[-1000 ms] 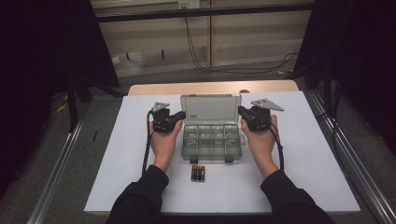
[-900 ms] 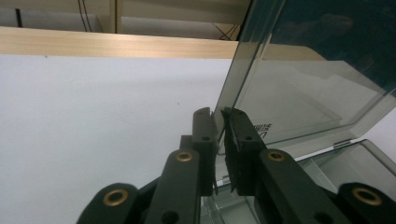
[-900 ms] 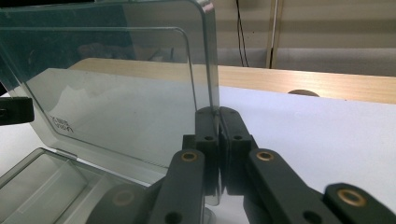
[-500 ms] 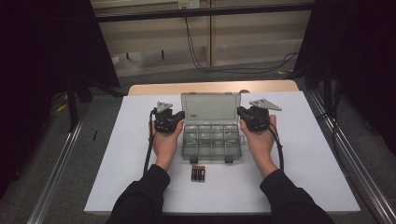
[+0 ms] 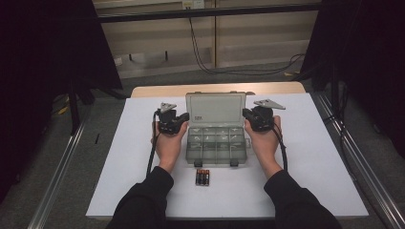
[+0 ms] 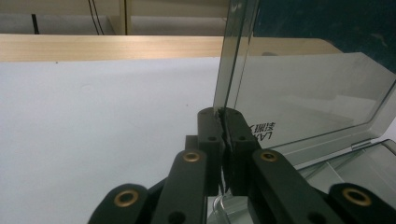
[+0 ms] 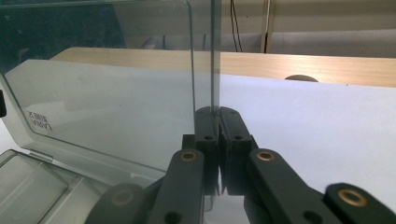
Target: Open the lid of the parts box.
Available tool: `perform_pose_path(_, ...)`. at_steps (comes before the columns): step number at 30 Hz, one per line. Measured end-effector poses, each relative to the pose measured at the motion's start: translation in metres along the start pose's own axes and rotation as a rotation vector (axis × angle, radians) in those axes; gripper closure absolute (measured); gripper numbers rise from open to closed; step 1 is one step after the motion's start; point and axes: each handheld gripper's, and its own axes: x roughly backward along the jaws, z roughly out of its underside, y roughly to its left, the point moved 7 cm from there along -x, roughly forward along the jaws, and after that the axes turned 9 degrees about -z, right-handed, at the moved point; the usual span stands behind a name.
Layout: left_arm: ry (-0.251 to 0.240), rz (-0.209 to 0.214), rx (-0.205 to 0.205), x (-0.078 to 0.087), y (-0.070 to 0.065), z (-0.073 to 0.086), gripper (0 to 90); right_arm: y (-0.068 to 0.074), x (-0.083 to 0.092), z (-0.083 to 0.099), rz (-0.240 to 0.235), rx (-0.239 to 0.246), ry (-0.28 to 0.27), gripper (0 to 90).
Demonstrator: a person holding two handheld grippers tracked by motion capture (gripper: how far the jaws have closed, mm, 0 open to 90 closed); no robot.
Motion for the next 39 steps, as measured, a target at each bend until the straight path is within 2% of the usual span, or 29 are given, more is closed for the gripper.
perform_pose_path(5, 0.023, 0.003, 0.013, -0.005, 0.002, -0.002, 88.5, -0.004, -0.006, -0.002, -0.008, -0.021, 0.030, 88.0)
perform_pose_path(17, 0.113, 0.008, 0.039, -0.016, 0.006, -0.006, 89.3, -0.013, -0.020, -0.005, -0.012, -0.098, 0.112, 88.6)
perform_pose_path(19, 0.128, 0.013, 0.039, -0.017, 0.007, -0.006, 89.4, -0.015, -0.023, -0.005, -0.012, -0.103, 0.124, 88.7)
perform_pose_path(24, 0.154, 0.008, 0.078, -0.022, 0.008, -0.006, 89.7, -0.018, -0.028, -0.004, -0.013, -0.111, 0.150, 88.8)
perform_pose_path(26, 0.169, 0.004, 0.066, -0.023, 0.009, -0.005, 89.9, -0.019, -0.031, -0.003, -0.011, -0.118, 0.162, 88.9)
perform_pose_path(30, 0.191, 0.018, 0.100, -0.027, 0.011, -0.005, 90.0, -0.022, -0.035, -0.002, -0.011, -0.131, 0.184, 89.0)
perform_pose_path(31, 0.191, 0.018, 0.122, -0.028, 0.010, -0.005, 90.0, -0.022, -0.036, -0.002, -0.014, -0.133, 0.187, 89.1)
perform_pose_path(32, 0.206, 0.023, 0.108, -0.027, 0.012, -0.004, 90.0, -0.023, -0.037, -0.001, -0.015, -0.136, 0.192, 89.1)
perform_pose_path(35, 0.211, 0.019, 0.122, -0.030, 0.012, -0.004, 90.0, -0.024, -0.038, 0.000, -0.014, -0.153, 0.203, 89.2)
perform_pose_path(39, 0.224, 0.029, 0.134, -0.031, 0.013, -0.003, 90.0, -0.025, -0.041, 0.001, -0.014, -0.146, 0.209, 89.2)
